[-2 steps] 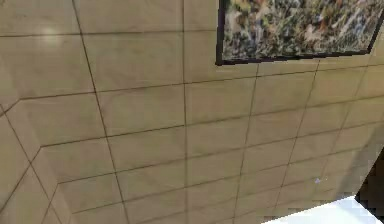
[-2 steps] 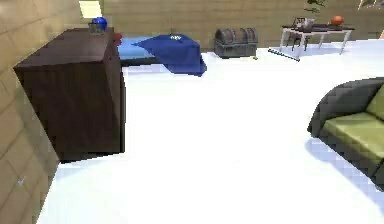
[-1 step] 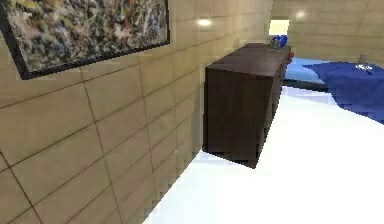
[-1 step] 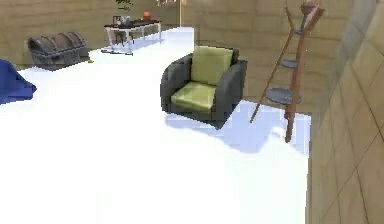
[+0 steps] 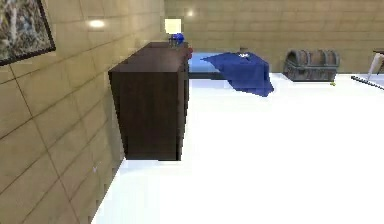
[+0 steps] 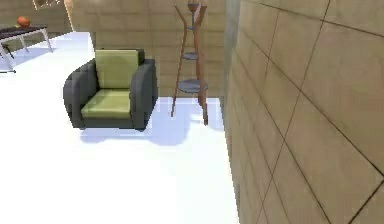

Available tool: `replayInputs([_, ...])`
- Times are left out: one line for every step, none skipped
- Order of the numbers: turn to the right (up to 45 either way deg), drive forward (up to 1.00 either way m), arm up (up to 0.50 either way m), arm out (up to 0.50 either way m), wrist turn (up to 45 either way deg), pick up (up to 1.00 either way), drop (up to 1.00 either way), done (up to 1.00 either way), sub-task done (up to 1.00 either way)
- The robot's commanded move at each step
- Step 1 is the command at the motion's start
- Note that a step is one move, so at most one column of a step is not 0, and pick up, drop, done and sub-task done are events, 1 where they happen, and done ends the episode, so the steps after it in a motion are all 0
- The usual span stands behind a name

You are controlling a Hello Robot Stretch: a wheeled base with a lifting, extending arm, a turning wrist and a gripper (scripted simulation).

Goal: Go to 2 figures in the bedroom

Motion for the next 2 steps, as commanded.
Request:
replayInputs([0.0, 0.25, 0.00, 0.00, 0.0, 0.00, 0.00, 0.00, 0.00])
replayInputs([42.0, 0.00, 0.00, 0.00, 0.0, 0.00, 0.00, 0.00, 0.00])
